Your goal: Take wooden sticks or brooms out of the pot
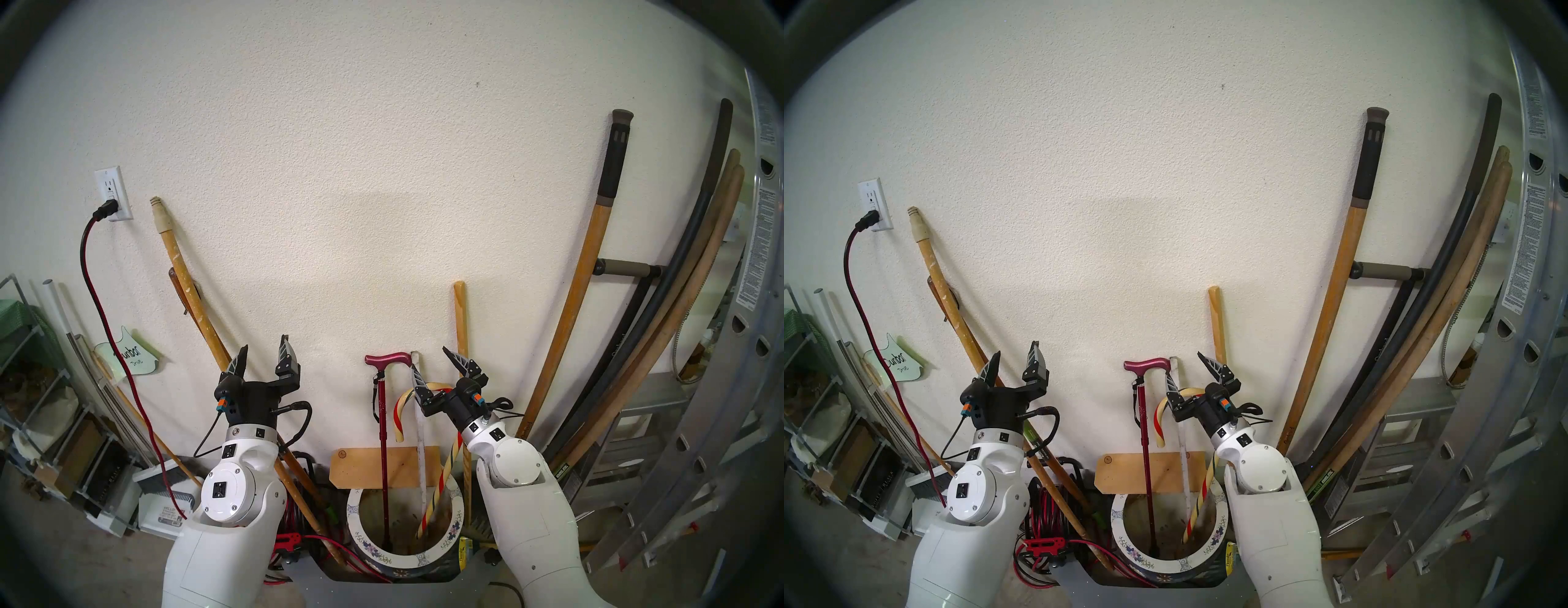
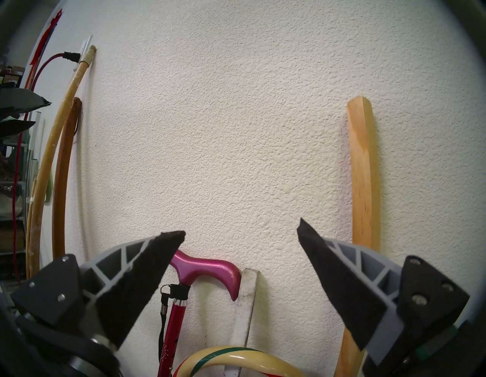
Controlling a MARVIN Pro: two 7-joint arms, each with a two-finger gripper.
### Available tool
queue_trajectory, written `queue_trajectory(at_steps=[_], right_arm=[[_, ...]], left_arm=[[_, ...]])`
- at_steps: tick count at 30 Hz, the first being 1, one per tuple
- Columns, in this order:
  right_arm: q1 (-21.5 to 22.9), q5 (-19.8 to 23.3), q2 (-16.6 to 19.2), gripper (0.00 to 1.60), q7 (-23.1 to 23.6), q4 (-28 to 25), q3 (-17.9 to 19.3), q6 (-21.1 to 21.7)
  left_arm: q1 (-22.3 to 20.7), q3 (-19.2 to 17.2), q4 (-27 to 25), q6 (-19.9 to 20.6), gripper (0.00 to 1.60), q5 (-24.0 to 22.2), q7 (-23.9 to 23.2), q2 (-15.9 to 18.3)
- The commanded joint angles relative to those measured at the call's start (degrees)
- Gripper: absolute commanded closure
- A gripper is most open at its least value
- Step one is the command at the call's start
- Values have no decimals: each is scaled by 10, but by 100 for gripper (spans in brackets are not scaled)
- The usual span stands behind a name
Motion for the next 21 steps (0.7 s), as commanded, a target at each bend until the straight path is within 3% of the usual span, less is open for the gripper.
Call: queue_trajectory(at_steps=[1, 15, 21], right_arm=[[-14, 5, 2, 0, 12, -10, -2, 24], [-79, 30, 42, 0, 34, -18, 53, 24], [-96, 28, 58, 0, 52, -14, 64, 5]], left_arm=[[0, 0, 0, 0, 0, 0, 0, 0], [0, -1, 0, 0, 0, 0, 0, 0], [0, -1, 0, 0, 0, 0, 0, 0]])
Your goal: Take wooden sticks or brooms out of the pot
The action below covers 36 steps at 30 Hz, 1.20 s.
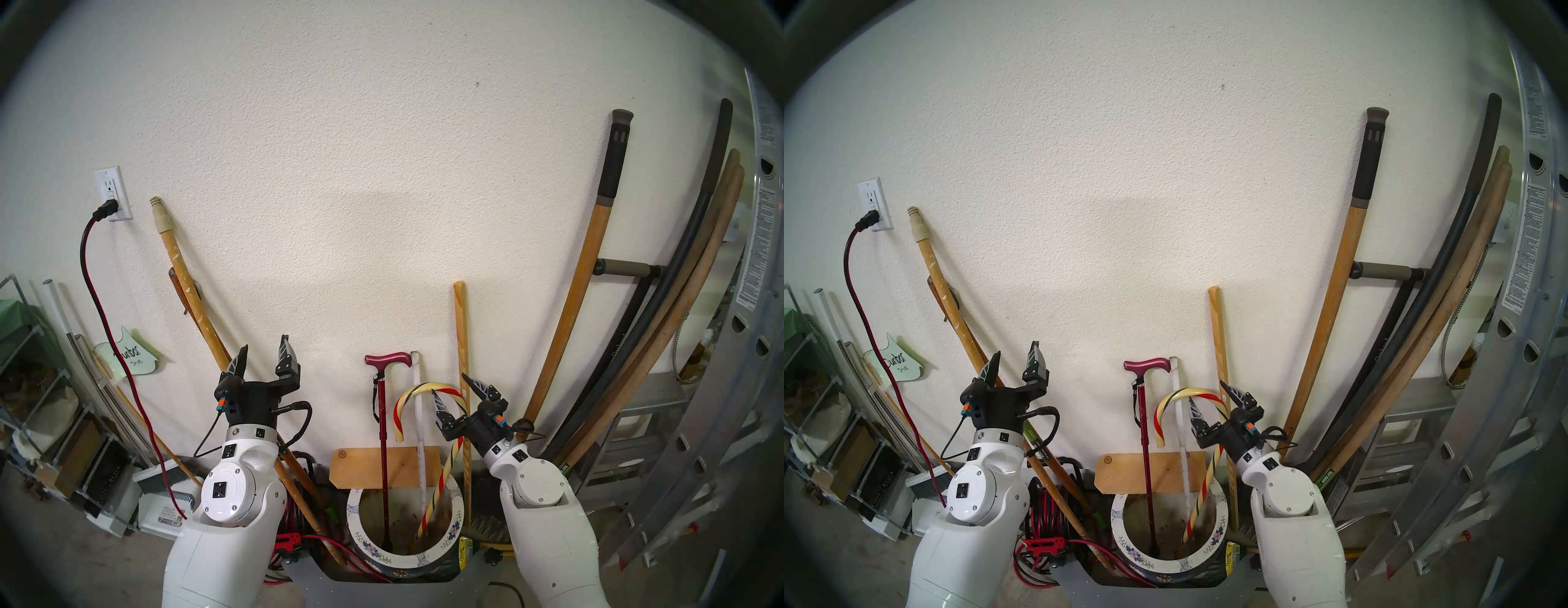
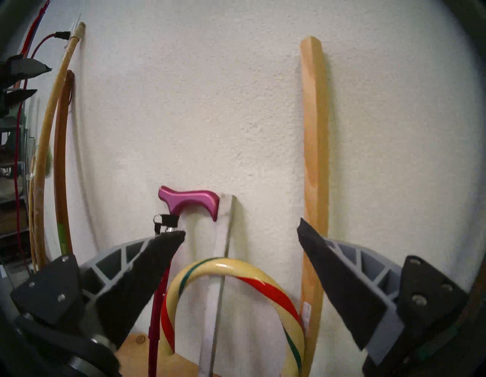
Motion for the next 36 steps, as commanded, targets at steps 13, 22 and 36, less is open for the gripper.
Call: queue_trajectory(at_steps=[13, 22, 36], right_arm=[[-4, -140, 47, 0, -56, 66, -2, -145], [24, -236, 47, 0, -127, 92, -13, -201], [64, -400, 45, 0, -245, 124, -35, -250]], left_arm=[[0, -1, 0, 0, 0, 0, 0, 0], [0, -1, 0, 0, 0, 0, 0, 0], [0, -1, 0, 0, 0, 0, 0, 0]])
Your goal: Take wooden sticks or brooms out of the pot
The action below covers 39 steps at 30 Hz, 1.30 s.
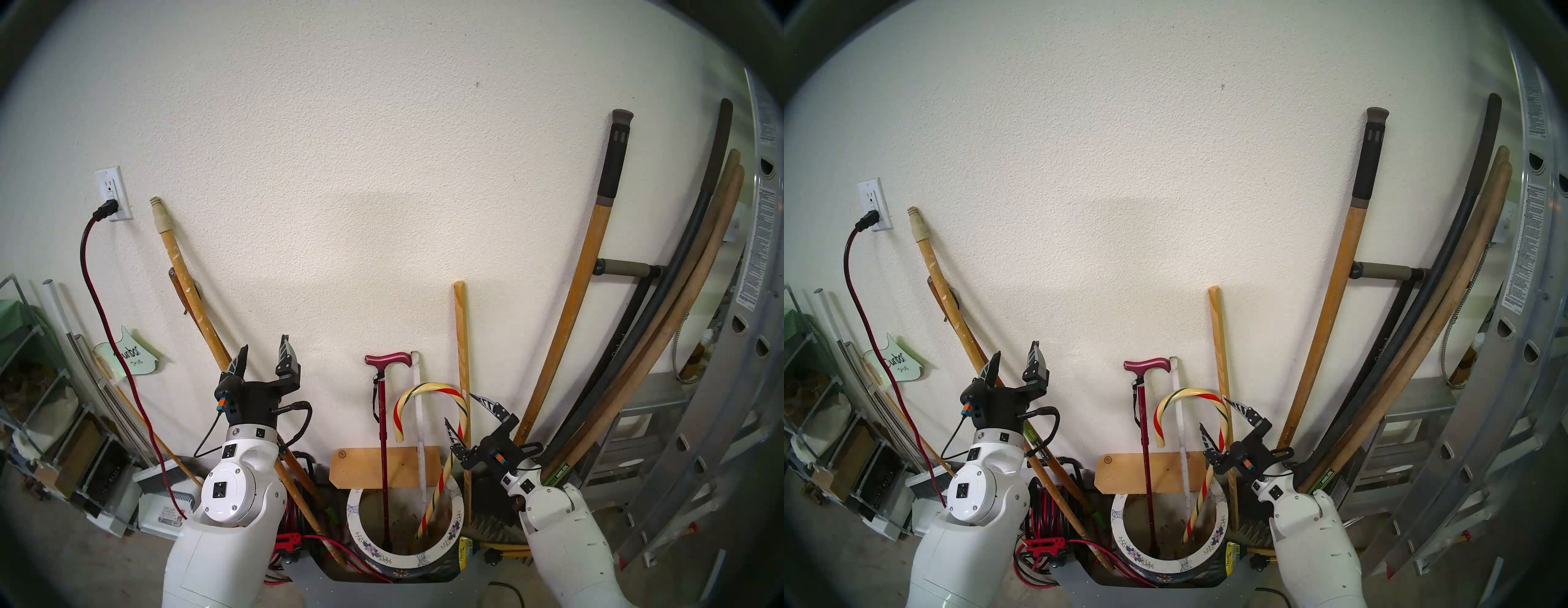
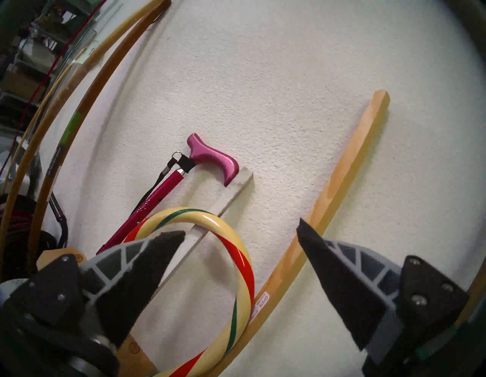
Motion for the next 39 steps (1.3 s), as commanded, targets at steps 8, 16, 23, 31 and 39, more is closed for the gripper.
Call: queue_trajectory(at_steps=[8, 16, 23, 31, 39], right_arm=[[57, -164, 2, 0, -130, 37, -21, -26], [97, -238, 4, 0, -184, 86, -31, -12], [147, -281, 5, 0, -214, 155, -41, 4], [200, -314, -2, 0, -237, 223, -53, 25], [248, -337, -9, 0, -267, 289, -65, 34]], left_arm=[[0, -1, 0, 0, 0, 0, 0, 0], [0, -1, 0, 0, 0, 0, 0, 0], [0, -1, 0, 0, 0, 0, 0, 0], [0, -1, 0, 0, 0, 0, 0, 0], [0, -1, 0, 0, 0, 0, 0, 0]])
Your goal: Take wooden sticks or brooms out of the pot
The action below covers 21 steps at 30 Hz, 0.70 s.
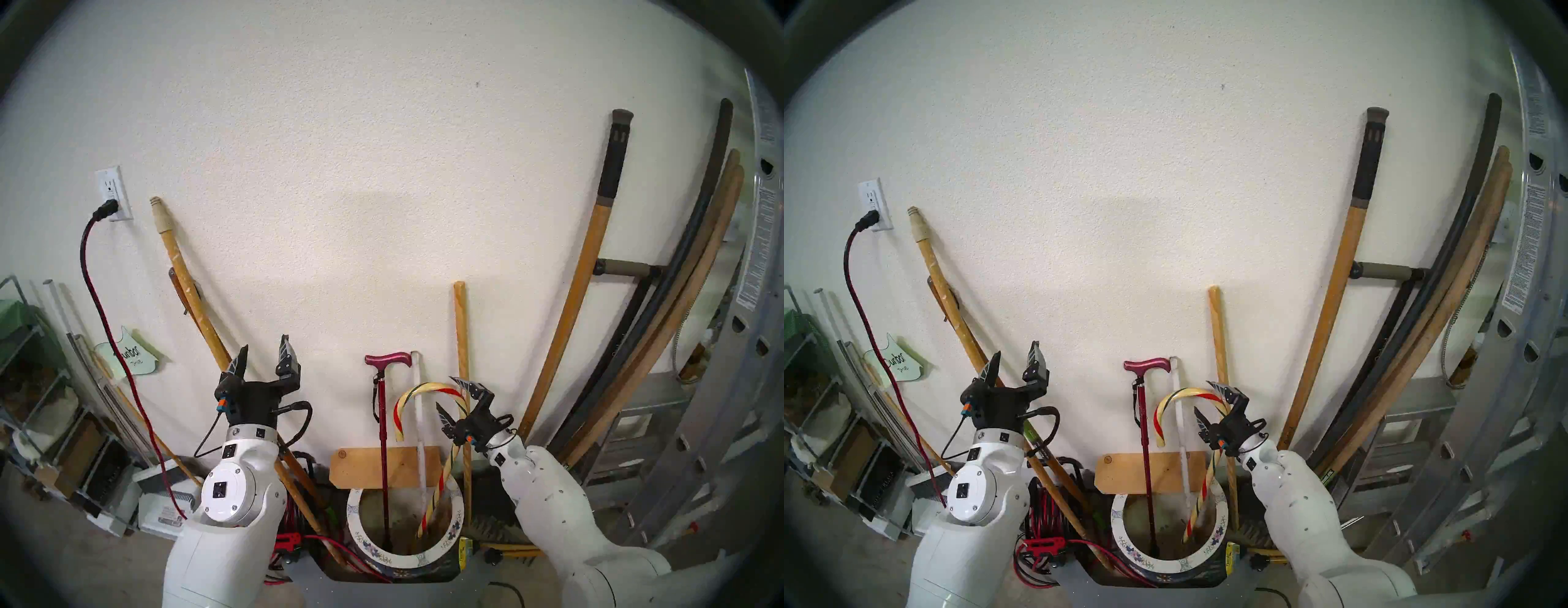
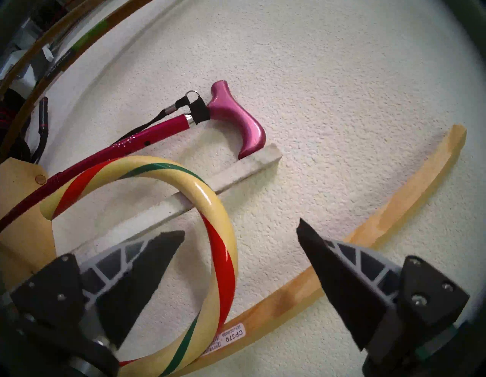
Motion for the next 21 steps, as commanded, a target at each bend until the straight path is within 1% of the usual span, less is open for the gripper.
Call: queue_trajectory(at_steps=[1, 3, 5, 8, 10, 15, 17, 21], right_arm=[[64, -20, -10, 0, -32, 54, -14, 6], [74, -27, -10, 0, -38, 67, -17, 11], [96, -38, -11, 0, -51, 99, -24, 16], [114, -46, -12, 0, -63, 126, -28, 19], [119, -50, -13, 0, -69, 134, -29, 23], [147, -65, -16, 0, -94, 182, -38, 27], [151, -68, -16, 0, -99, 190, -40, 28], [172, -81, -18, 0, -123, 230, -48, 31]], left_arm=[[0, -1, 0, 0, 0, 0, 0, 1], [0, -1, 0, 0, 0, 0, 0, 1], [0, -1, 0, 0, 0, 0, 0, 0], [0, -1, 0, 0, 0, 0, 0, 0], [0, -1, 0, 0, 0, 0, 0, 0], [0, -1, 0, 0, 0, 0, 0, 0], [0, -1, 0, 0, 0, 0, 0, 0], [0, -1, 0, 0, 0, 0, 0, 0]])
